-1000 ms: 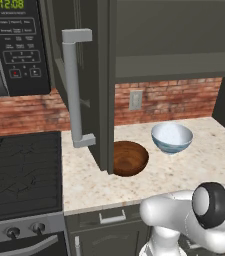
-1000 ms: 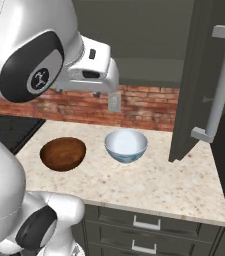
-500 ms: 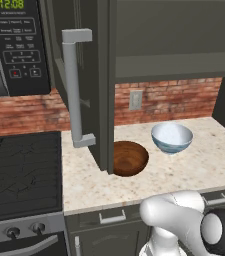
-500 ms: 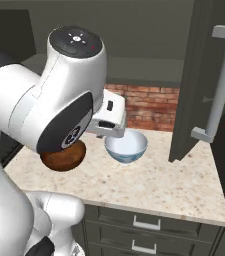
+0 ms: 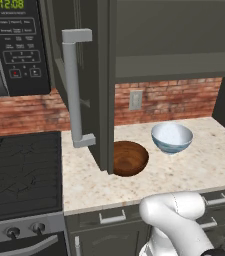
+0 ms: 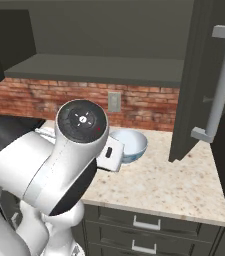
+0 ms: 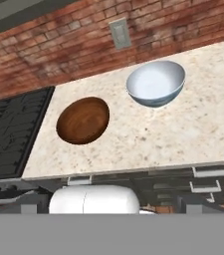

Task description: Open the cabinet. Pick the bowls from the counter and place them in the cabinet. Then close the cabinet.

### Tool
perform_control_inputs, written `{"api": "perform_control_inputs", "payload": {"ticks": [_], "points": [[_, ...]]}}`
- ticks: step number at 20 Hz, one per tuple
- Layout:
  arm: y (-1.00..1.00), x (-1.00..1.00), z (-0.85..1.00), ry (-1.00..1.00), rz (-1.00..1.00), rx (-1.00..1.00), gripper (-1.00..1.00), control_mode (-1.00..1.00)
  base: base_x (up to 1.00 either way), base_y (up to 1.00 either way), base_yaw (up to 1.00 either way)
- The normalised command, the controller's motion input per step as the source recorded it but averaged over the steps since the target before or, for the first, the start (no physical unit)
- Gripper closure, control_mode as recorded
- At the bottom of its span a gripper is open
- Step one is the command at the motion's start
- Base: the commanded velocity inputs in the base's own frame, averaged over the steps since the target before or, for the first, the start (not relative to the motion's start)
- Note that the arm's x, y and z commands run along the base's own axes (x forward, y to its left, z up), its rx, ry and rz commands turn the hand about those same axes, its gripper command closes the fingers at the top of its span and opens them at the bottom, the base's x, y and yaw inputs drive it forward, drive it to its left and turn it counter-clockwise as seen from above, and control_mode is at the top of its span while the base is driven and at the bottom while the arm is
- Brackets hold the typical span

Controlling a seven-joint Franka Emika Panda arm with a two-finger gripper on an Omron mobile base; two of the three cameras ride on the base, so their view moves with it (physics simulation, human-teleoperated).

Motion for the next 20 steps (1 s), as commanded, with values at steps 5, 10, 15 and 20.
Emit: {"api": "perform_control_inputs", "payload": {"ticks": [5, 10, 15, 20], "points": [[-0.01, 0.16, 0.01, 0.05, -0.02, 0.08, -1.00, -1.00, 0.00, 0.00, 0.00], [-0.05, 0.39, 0.00, 0.10, 0.00, 0.03, -1.00, -1.00, 0.00, 0.00, 0.00], [-0.01, 0.44, -0.07, 0.02, 0.00, 0.00, -1.00, -1.00, 0.00, 0.00, 0.00], [0.00, 0.30, -0.29, 0.00, 0.00, 0.00, -1.00, -1.00, 0.00, 0.00, 0.00]]}}
